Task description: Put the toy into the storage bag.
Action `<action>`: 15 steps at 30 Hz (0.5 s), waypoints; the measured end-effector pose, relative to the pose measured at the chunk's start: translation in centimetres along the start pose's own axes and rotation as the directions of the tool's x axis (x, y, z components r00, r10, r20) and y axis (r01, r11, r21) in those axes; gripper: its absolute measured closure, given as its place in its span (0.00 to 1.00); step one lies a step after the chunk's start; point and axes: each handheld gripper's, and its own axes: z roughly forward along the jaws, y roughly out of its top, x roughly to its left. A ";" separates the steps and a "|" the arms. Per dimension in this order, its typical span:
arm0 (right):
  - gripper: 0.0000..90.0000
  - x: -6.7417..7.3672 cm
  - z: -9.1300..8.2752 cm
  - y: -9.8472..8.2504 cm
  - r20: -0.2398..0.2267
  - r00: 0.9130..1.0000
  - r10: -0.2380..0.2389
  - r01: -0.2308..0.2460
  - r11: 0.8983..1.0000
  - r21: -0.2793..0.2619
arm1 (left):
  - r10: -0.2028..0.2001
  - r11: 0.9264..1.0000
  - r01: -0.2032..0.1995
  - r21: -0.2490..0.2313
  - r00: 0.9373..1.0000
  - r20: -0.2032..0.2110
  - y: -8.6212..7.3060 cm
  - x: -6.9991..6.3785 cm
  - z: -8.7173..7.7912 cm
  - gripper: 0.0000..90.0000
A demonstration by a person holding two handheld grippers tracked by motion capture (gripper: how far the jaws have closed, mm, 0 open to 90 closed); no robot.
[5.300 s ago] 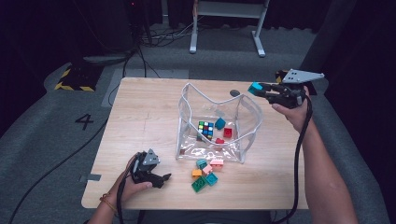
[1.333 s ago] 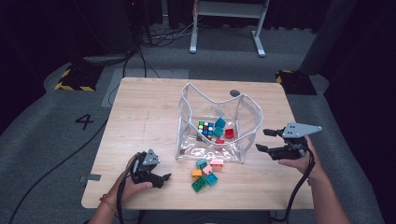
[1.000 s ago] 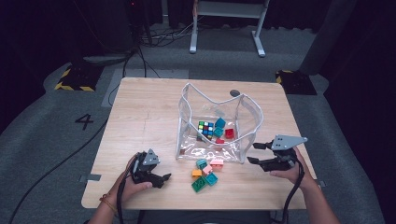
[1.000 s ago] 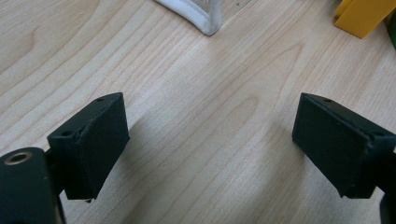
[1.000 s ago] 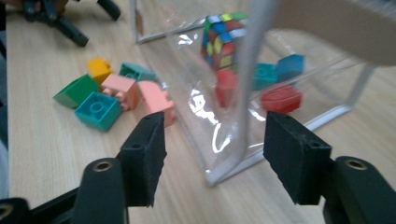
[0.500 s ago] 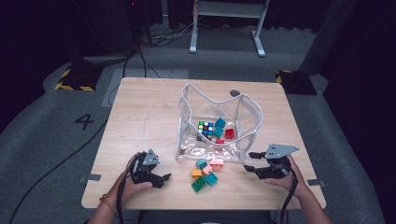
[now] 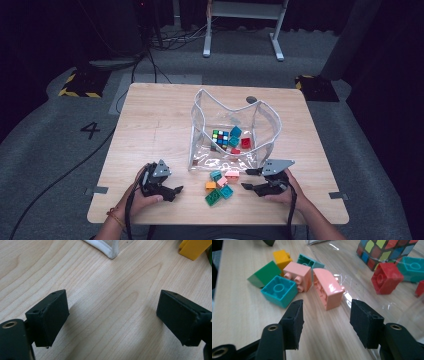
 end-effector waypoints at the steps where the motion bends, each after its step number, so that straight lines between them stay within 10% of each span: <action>1: 0.50 0.1 0.3 0.1 0.001 1.000 0.027 -0.027 1.000 0.015 | 0.002 1.000 -0.002 0.000 1.000 -0.004 0.0 0.0 0.0 0.12; 15: 0.50 -0.3 3.0 0.9 0.004 1.000 0.019 -0.019 1.000 0.011 | 0.001 1.000 -0.001 0.000 1.000 -0.004 0.0 0.0 0.0 0.12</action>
